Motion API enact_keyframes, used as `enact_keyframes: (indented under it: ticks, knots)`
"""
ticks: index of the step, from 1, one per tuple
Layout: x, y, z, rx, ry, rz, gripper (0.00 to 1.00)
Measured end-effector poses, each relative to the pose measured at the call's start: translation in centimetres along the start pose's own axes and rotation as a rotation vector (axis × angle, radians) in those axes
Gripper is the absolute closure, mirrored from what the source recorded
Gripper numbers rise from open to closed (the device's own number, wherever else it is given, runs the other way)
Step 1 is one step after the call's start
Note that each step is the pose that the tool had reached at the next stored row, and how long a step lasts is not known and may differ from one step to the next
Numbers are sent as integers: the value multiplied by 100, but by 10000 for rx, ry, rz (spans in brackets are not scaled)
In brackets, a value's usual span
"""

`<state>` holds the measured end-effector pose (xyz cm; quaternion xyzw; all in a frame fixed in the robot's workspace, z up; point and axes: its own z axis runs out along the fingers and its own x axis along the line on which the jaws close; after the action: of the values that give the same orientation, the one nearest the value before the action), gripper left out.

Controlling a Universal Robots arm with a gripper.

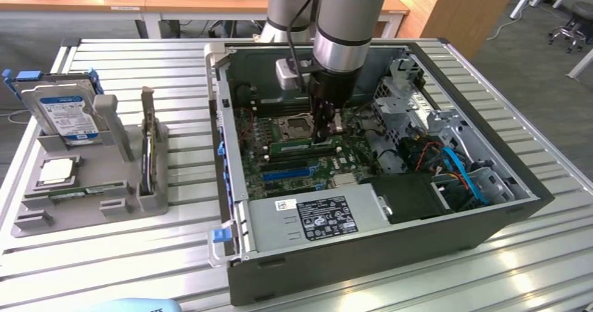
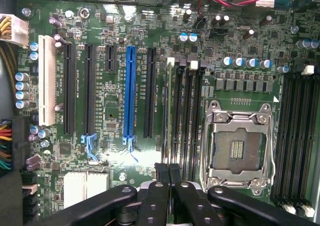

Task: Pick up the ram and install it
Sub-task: 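Insert the ram into the slot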

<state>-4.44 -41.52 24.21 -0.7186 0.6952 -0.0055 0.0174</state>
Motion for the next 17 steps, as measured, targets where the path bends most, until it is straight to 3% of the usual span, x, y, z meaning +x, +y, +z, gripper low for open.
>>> enact_keyframes:
  ticks: [17]
  knots:
    - [0,-7,1,1,3,104,88]
